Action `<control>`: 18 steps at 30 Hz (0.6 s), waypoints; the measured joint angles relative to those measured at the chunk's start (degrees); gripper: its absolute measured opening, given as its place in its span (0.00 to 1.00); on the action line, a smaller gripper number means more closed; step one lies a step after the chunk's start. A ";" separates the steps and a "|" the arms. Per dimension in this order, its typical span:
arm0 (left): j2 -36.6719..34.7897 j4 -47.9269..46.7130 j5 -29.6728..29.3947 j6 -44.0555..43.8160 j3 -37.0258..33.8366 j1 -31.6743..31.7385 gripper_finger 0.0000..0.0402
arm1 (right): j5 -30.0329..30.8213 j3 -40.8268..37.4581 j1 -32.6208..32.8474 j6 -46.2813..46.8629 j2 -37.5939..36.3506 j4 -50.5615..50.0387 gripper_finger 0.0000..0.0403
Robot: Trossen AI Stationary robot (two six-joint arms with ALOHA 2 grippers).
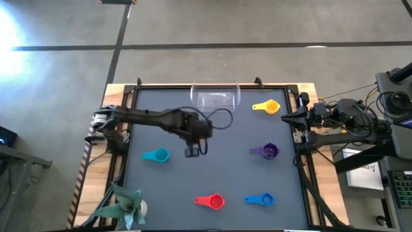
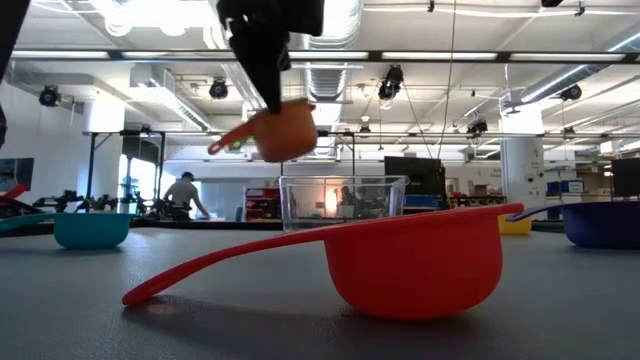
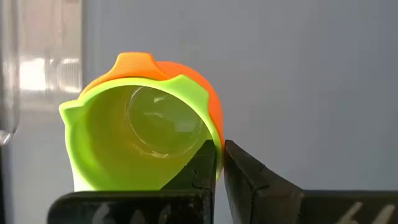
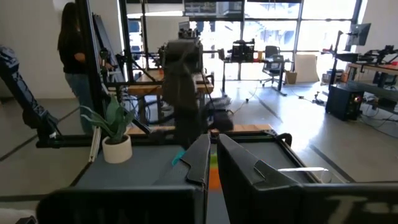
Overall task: Nest measuring cups in basket
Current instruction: Move the stacked measuring cups to the center of the table
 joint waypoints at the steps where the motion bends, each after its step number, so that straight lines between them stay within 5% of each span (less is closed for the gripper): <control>1: 1.19 0.63 0.14 0.15 0.34 -0.29 0.00 | -0.01 -0.02 0.01 0.00 0.00 0.00 0.06; 18: 18.50 1.38 6.45 4.10 6.56 0.16 0.01 | 0.02 0.00 0.00 0.00 0.00 0.00 0.06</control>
